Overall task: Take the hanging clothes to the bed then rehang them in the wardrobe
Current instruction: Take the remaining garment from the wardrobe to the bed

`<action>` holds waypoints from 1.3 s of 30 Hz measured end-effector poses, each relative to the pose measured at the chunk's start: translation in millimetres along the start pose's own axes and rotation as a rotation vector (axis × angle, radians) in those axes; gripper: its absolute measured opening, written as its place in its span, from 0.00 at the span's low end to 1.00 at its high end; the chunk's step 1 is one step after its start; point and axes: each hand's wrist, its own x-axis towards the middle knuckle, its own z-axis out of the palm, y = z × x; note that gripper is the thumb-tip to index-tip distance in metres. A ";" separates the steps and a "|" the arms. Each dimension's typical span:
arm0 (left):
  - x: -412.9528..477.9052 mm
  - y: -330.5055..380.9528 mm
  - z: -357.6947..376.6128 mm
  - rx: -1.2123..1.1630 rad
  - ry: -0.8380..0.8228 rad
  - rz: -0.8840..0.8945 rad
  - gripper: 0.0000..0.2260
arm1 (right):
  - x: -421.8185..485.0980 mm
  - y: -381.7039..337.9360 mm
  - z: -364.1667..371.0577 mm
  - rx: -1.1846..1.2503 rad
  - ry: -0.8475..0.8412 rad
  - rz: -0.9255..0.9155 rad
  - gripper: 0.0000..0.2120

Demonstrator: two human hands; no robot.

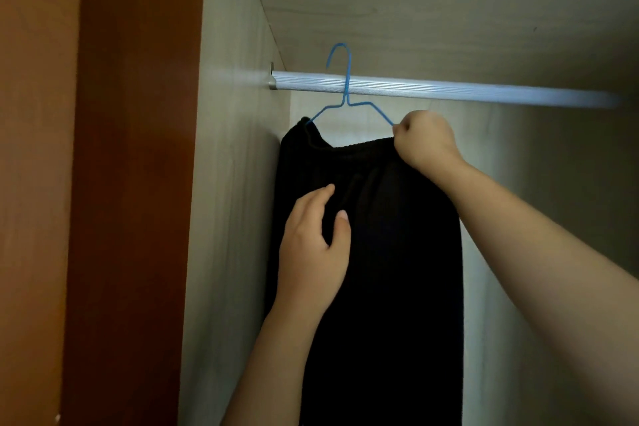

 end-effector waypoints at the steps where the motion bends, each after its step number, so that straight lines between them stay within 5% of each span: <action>1: 0.5 2.3 -0.4 0.008 0.003 0.015 0.17 | 0.4 2.6 -7.2 -0.002 0.040 -0.010 0.11; 14: 4.3 10.6 17.8 0.094 0.078 0.161 0.22 | -100.8 93.2 -97.2 -0.031 0.236 0.064 0.08; 21: 10.2 -2.0 40.2 0.227 -0.149 0.057 0.21 | -167.7 109.6 -146.0 -0.145 0.252 0.045 0.09; 29: -18.2 7.5 44.5 0.008 -0.320 0.012 0.19 | -243.8 89.2 -197.8 -0.256 0.221 0.088 0.10; 39: -123.4 63.3 78.4 -0.374 -0.569 -0.061 0.11 | -372.3 91.2 -258.1 -0.535 0.221 0.476 0.08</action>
